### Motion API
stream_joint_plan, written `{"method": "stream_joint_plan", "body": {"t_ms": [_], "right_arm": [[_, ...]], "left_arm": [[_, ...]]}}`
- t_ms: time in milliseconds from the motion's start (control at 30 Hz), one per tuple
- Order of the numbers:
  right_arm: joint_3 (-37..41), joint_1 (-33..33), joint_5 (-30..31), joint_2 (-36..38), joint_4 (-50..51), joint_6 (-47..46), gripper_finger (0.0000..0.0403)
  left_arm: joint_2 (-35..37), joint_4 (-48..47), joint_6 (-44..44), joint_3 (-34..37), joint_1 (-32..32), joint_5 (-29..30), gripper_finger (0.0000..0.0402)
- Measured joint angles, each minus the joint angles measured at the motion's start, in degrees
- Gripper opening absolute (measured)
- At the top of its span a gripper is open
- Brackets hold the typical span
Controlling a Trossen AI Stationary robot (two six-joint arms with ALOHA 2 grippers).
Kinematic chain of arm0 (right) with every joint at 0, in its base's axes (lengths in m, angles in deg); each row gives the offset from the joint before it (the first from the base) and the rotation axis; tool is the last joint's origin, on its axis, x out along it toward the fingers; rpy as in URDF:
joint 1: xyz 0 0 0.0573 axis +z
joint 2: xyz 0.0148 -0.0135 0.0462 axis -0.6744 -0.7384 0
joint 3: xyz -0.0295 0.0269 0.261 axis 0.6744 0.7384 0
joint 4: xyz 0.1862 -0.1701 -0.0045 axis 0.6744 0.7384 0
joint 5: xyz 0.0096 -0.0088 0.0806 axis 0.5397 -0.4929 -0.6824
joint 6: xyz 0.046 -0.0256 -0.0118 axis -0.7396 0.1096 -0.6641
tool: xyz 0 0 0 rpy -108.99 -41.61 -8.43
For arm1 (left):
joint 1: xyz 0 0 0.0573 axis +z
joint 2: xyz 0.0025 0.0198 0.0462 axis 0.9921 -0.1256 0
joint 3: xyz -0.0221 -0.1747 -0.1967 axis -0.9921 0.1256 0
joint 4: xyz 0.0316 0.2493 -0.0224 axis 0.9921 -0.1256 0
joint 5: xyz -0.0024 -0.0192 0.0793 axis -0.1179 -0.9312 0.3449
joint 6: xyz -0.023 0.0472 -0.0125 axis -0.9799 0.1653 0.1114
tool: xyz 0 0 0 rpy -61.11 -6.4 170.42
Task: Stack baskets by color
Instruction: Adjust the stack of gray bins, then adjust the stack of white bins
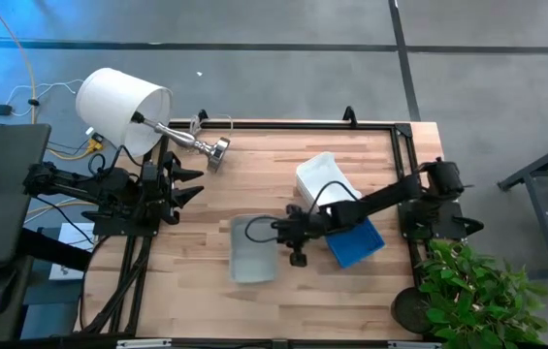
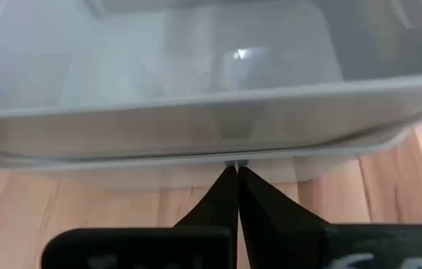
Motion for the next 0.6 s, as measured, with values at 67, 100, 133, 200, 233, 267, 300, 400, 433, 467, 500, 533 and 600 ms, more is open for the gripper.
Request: {"method": "stream_joint_plan", "body": {"t_ms": [67, 100, 133, 200, 233, 267, 300, 400, 433, 467, 500, 533, 600], "right_arm": [[0.00, -1.05, -1.22, -0.93, -3.14, 0.62, 0.0000], [0.00, -1.46, -1.80, -1.32, -4.22, 0.69, 0.0000], [0.00, -1.73, -2.59, -1.54, -4.67, 0.69, 0.0000], [0.00, -1.97, -3.39, -1.81, -4.12, 0.14, 0.0000], [0.00, -1.96, -3.61, -1.82, -2.84, -0.46, 0.0000], [0.00, -1.76, -3.70, -1.79, -1.27, -1.32, 0.0000], [0.00, -1.43, -3.68, -1.63, 0.44, -2.20, 0.0000], [0.00, 0.38, -4.74, -1.32, 4.35, -5.52, 0.0000], [0.00, 1.17, -5.24, -1.32, 4.86, -6.59, 0.0000], [0.00, 2.02, -5.55, -1.47, 4.66, -7.56, 0.0000], [0.00, 2.84, -5.57, -1.77, 3.54, -8.41, 0.0000], [0.00, 3.62, -5.36, -2.09, 2.43, -9.19, 0.0000], [0.00, 5.03, -4.01, -2.91, -0.47, -10.33, 0.0000]], "left_arm": [[0.02, -0.02, 0.00, -0.02, -0.02, 0.00, 0.0184], [0.02, -0.02, 0.00, -0.01, -0.01, 0.01, 0.0184], [0.04, -0.02, 0.00, 0.00, -0.02, 0.00, 0.0184], [0.03, -0.04, 0.00, -0.02, -0.01, 0.00, 0.0184], [0.04, -0.04, 0.00, -0.02, -0.02, 0.00, 0.0184], [0.02, -0.04, 0.00, -0.02, 0.00, 0.00, 0.0184], [0.02, -0.04, 0.02, -0.02, -0.02, -0.02, 0.0184], [0.02, -0.06, 0.45, -0.02, -0.02, -0.01, 0.0184], [0.02, -0.07, 0.55, -0.01, -0.01, -0.01, 0.0184], [0.02, -0.04, 0.57, -0.02, 0.00, 0.00, 0.0184], [0.02, -0.05, 0.57, -0.01, -0.01, 0.00, 0.0184], [0.02, -0.04, 0.55, 0.00, 0.00, -0.02, 0.0184], [0.02, -0.04, 0.50, -0.02, -0.02, -0.02, 0.0184]]}}
